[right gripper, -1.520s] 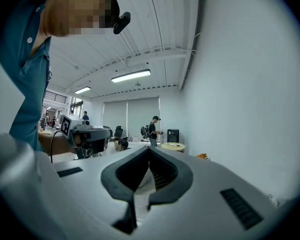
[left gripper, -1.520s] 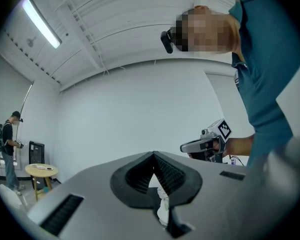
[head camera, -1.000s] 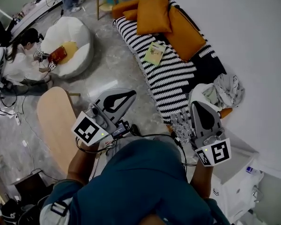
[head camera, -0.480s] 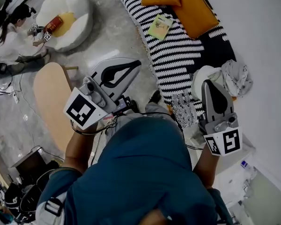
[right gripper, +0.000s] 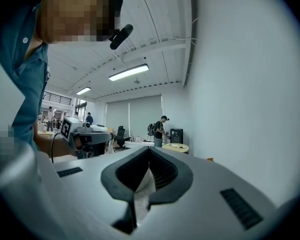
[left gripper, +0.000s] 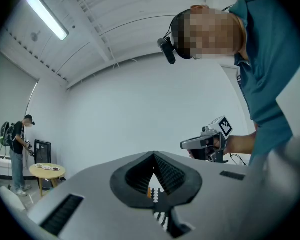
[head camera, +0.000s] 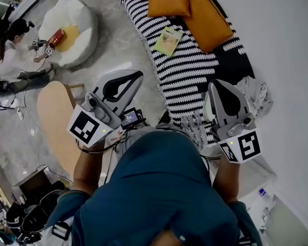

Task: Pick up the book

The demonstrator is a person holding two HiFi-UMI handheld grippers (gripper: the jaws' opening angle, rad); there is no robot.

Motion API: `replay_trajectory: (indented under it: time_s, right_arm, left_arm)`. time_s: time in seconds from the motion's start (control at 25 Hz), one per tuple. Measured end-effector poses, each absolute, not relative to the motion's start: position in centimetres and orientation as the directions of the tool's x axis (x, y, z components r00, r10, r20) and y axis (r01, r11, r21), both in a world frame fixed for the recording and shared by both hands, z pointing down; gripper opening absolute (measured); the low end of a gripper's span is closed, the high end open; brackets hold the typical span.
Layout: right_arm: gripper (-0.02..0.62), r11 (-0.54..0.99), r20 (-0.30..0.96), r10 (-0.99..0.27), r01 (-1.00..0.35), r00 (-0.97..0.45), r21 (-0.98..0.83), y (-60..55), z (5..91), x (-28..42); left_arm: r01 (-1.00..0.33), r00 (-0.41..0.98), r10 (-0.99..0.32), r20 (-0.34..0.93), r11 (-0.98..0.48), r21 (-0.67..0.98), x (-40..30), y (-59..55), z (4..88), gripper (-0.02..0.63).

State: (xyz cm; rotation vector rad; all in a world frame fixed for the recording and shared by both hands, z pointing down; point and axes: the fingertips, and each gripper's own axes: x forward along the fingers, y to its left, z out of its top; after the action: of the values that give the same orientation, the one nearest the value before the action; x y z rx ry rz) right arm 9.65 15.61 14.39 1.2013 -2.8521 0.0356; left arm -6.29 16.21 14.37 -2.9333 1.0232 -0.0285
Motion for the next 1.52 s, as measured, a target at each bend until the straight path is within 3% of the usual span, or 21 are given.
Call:
replay_trajectory:
  time_s: [0.44,0.88,1.52]
  right_arm:
    - [0.014,0.703,0.052,-0.709,-0.710,-0.704,-0.035,11.6,15.2,11.2]
    - [0.014,0.631,0.105,-0.768,-0.774,-0.632,-0.050,5.9,16.7,9.2]
    - [0.014,0.571,0.174,-0.801,-0.818,-0.573,-0.066,-4.3,19.4,1.1]
  left_arm:
    - [-0.637,0.770,-0.638,0.016,-0.770,-0.041,-5.0,12.9,13.9,0.003]
    - [-0.572,0.820,-0.572,-0.001,-0.820,-0.027,-7.6,6.2,14.0,0.003]
    - [-0.508,0.861,-0.508,0.007,-0.861,0.023,-15.5,-3.3,16.3,0.003]
